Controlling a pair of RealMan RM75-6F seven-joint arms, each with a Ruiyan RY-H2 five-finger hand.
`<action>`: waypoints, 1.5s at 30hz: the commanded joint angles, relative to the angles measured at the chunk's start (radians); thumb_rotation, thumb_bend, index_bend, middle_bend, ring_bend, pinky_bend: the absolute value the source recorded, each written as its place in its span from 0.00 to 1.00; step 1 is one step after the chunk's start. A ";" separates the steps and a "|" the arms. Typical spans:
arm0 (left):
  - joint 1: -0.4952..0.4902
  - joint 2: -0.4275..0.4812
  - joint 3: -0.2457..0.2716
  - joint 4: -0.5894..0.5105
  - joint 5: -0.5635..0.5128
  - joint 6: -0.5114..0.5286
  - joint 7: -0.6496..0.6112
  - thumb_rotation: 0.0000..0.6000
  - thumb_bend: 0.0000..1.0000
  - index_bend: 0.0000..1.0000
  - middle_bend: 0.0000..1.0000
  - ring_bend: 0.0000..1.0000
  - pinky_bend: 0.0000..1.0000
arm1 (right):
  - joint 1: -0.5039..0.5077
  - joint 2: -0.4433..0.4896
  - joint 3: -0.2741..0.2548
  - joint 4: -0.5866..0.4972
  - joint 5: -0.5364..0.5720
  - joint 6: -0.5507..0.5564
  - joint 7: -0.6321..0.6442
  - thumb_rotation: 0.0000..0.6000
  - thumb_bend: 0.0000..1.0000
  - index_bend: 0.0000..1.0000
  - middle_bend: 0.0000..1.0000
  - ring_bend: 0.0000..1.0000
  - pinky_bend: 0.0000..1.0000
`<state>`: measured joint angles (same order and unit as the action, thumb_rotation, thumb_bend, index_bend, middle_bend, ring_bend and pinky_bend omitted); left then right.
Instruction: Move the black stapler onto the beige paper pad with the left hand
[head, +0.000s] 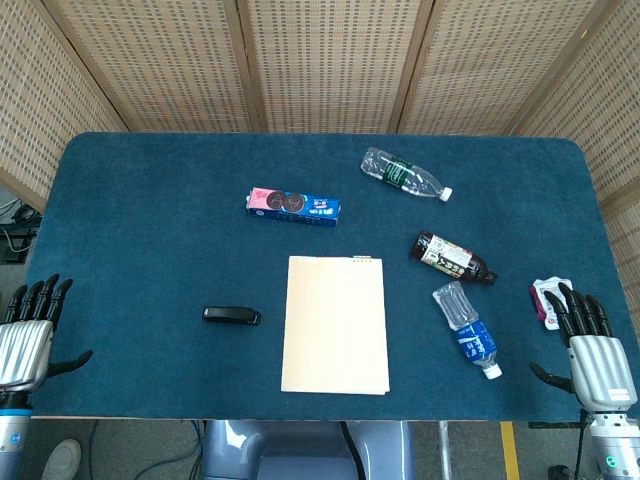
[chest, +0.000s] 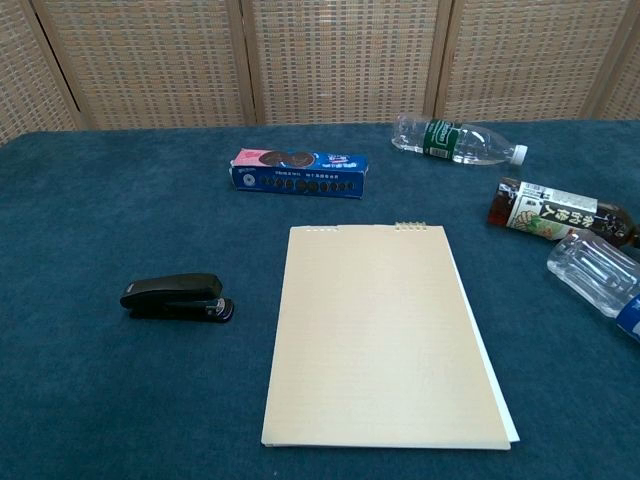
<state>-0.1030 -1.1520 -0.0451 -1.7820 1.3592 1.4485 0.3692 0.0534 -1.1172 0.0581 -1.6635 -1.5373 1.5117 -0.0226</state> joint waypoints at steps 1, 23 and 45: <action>-0.001 0.000 -0.002 0.001 -0.005 -0.002 -0.001 1.00 0.13 0.00 0.00 0.00 0.00 | 0.001 -0.002 -0.001 0.001 -0.001 -0.001 -0.005 1.00 0.10 0.02 0.00 0.00 0.00; -0.009 -0.009 -0.013 0.011 -0.010 -0.003 -0.020 1.00 0.15 0.00 0.00 0.00 0.00 | -0.005 -0.003 0.005 0.001 0.003 0.016 0.008 1.00 0.10 0.03 0.00 0.00 0.00; -0.157 -0.062 -0.086 -0.003 -0.058 -0.148 0.089 1.00 0.18 0.13 0.00 0.05 0.17 | -0.008 0.010 0.004 -0.011 0.010 0.012 0.037 1.00 0.09 0.06 0.00 0.00 0.00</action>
<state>-0.2337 -1.2060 -0.1191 -1.7773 1.3153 1.3294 0.4414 0.0457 -1.1076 0.0617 -1.6748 -1.5275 1.5239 0.0138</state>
